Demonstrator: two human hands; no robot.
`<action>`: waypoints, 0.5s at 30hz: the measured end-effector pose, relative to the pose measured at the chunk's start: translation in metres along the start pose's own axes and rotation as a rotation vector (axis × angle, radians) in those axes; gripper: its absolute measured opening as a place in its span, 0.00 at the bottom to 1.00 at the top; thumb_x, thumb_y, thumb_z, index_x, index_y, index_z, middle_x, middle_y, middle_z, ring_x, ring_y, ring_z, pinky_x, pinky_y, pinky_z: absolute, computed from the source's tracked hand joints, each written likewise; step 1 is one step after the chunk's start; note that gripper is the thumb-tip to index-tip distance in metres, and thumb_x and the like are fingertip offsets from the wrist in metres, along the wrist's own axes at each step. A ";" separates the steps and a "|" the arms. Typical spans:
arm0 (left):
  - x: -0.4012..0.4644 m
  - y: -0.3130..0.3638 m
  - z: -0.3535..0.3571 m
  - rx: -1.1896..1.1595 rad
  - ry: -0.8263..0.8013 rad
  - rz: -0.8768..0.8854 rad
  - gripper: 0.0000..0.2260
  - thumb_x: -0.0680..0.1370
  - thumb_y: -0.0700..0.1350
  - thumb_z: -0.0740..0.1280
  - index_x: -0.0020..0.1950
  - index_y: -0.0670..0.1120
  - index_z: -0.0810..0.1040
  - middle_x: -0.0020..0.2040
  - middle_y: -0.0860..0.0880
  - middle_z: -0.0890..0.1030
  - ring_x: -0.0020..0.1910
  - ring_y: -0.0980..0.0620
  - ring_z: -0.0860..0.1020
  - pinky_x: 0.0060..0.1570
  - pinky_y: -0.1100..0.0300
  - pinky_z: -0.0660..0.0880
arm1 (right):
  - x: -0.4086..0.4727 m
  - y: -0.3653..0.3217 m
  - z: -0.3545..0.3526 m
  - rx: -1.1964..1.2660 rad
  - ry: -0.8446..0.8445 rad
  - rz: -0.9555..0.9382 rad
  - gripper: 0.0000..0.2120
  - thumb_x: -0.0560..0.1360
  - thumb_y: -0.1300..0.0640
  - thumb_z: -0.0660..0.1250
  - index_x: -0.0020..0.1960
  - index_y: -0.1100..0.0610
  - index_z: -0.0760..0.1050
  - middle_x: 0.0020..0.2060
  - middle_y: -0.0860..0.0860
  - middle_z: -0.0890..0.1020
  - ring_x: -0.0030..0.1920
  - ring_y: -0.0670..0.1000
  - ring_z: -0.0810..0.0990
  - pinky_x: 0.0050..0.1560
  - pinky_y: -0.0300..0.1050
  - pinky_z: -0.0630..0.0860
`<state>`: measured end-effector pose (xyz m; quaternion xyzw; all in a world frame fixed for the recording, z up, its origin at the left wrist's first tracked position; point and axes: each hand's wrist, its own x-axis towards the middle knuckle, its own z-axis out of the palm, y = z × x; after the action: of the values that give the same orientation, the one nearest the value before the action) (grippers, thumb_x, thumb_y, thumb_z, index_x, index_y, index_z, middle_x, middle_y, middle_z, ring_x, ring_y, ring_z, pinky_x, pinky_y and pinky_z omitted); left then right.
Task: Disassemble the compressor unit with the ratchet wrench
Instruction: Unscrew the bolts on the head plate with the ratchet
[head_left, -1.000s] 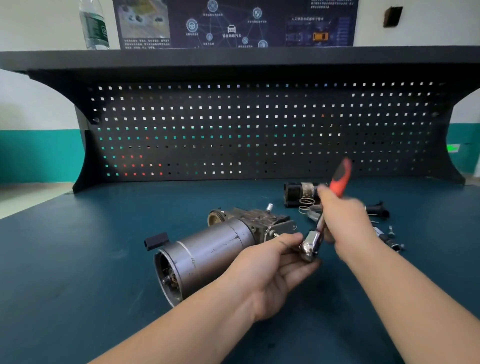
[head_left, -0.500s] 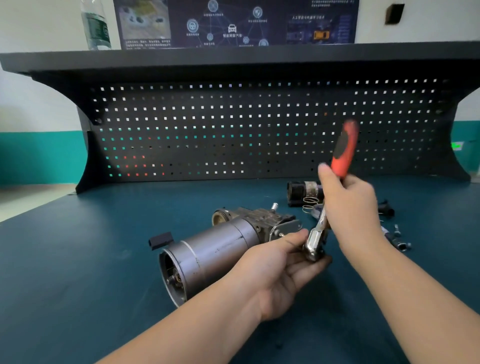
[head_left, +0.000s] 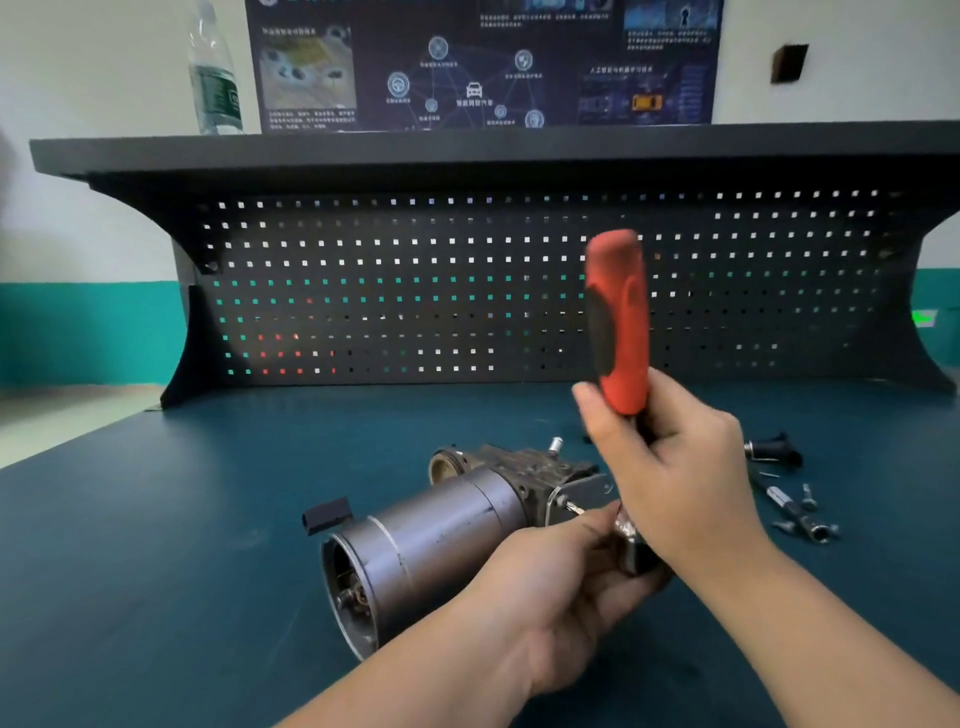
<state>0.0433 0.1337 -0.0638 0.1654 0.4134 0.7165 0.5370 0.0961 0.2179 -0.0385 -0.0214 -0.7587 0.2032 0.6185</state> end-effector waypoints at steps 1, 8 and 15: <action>0.001 0.000 0.000 -0.006 0.005 -0.004 0.08 0.76 0.35 0.66 0.39 0.33 0.82 0.37 0.38 0.82 0.37 0.45 0.83 0.31 0.57 0.80 | 0.002 0.004 -0.001 0.033 0.056 0.117 0.17 0.75 0.43 0.63 0.31 0.48 0.67 0.23 0.45 0.72 0.23 0.45 0.68 0.25 0.35 0.63; 0.001 0.001 0.002 -0.064 -0.024 -0.043 0.07 0.76 0.36 0.66 0.43 0.31 0.80 0.41 0.35 0.83 0.36 0.43 0.83 0.33 0.55 0.81 | -0.001 0.050 0.002 0.242 0.223 1.305 0.14 0.77 0.49 0.64 0.46 0.61 0.75 0.23 0.53 0.73 0.24 0.52 0.72 0.27 0.40 0.67; -0.001 0.001 0.000 -0.027 0.007 -0.004 0.08 0.75 0.37 0.68 0.46 0.31 0.81 0.43 0.36 0.83 0.40 0.44 0.82 0.35 0.55 0.81 | 0.006 0.003 -0.002 0.096 0.074 0.167 0.17 0.75 0.43 0.64 0.31 0.48 0.67 0.22 0.45 0.69 0.23 0.43 0.65 0.25 0.32 0.61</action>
<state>0.0434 0.1331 -0.0631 0.1549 0.4056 0.7215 0.5393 0.0956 0.2226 -0.0334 -0.0624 -0.7204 0.2894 0.6272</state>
